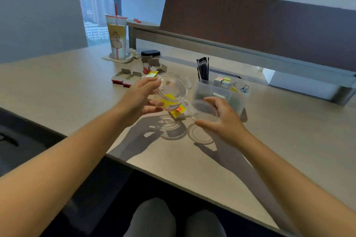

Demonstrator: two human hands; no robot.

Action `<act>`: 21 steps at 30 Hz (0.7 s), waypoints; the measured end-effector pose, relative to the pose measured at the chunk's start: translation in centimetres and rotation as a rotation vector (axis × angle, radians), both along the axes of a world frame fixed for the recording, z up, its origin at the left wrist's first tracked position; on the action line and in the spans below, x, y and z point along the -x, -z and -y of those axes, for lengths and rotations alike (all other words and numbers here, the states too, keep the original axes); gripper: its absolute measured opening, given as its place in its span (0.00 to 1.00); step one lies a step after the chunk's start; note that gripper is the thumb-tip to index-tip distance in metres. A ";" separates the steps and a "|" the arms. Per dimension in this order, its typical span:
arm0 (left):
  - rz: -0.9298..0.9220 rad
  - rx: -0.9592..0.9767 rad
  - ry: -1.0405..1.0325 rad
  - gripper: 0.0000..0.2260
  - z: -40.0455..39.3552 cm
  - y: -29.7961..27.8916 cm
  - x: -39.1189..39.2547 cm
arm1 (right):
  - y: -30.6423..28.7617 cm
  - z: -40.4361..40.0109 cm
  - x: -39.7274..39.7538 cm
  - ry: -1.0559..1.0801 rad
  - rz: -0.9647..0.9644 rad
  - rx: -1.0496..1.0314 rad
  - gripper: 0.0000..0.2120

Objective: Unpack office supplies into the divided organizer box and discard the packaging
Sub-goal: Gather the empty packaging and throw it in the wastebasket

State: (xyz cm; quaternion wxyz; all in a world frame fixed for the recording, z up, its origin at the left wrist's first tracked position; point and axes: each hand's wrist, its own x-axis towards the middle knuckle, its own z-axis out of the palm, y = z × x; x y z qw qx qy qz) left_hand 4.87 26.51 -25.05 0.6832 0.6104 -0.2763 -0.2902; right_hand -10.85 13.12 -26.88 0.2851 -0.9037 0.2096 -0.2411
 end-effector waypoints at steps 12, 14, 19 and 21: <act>-0.030 0.040 -0.514 0.09 -16.8 1.6 -3.8 | 0.5 -12.1 -10.3 -0.287 0.041 -0.071 0.31; -0.013 0.017 -0.579 0.09 -20.3 2.1 -3.6 | 1.0 -15.0 -11.0 -0.346 0.033 -0.062 0.31; -0.037 -0.042 -0.738 0.06 -29.4 5.3 -2.1 | 2.8 -22.9 -11.8 -0.536 0.002 -0.037 0.32; -0.063 -0.050 -0.775 0.07 -31.4 6.5 -1.7 | 3.8 -24.8 -11.7 -0.590 -0.017 -0.033 0.33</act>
